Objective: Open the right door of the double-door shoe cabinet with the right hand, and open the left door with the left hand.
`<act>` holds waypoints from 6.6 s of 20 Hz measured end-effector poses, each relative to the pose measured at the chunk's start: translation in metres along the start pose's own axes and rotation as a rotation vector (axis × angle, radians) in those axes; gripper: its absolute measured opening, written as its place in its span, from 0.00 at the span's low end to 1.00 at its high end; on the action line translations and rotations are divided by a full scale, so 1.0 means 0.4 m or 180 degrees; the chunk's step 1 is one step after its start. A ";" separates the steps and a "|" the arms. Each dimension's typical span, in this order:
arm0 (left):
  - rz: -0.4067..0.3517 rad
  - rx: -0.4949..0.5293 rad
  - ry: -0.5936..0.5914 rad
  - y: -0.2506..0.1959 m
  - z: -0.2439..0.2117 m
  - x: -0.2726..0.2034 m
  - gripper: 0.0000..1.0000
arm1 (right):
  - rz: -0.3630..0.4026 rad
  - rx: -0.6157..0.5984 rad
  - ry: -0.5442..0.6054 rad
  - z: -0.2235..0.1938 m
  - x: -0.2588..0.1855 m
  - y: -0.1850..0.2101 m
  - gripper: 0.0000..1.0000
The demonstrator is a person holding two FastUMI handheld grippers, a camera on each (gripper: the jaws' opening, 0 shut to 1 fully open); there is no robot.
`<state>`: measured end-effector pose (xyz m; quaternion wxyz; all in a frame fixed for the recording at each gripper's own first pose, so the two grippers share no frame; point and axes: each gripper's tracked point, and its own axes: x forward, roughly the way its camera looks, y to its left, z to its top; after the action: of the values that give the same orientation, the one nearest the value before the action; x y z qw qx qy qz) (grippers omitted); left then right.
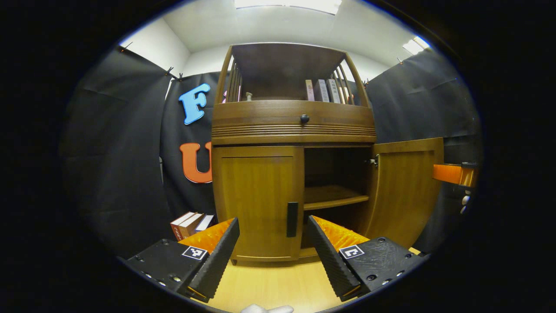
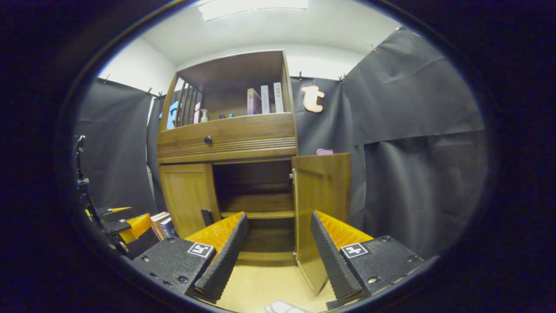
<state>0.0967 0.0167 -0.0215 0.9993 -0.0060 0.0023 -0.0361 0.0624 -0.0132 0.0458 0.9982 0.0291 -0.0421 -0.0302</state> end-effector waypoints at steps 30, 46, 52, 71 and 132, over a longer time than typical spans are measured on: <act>-0.0407 -0.0146 0.0217 -0.156 -0.275 0.555 0.31 | -0.0722 -0.0463 0.0764 -0.146 -0.012 -0.009 0.92; -0.0800 -0.0309 0.0270 -0.075 -0.277 0.273 0.31 | -0.0479 -0.0327 0.0862 -0.211 -0.082 0.050 0.92; -0.0709 -0.0105 0.0195 0.003 -0.275 0.177 0.30 | -0.0308 -0.0328 0.0849 -0.221 -0.079 0.107 0.92; -0.0071 0.0073 0.0223 0.224 -0.285 0.057 0.19 | 0.0173 -0.0277 0.0941 -0.272 -0.019 0.250 0.92; 0.0599 0.0006 0.0166 0.141 0.029 -0.166 1.00 | 0.0460 -0.0330 0.0610 -0.152 -0.002 0.048 0.92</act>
<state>0.0344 0.0780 -0.0102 0.9979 -0.0039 0.0288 0.0578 0.0681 0.0093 -0.0137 0.9974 -0.0229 0.0531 0.0425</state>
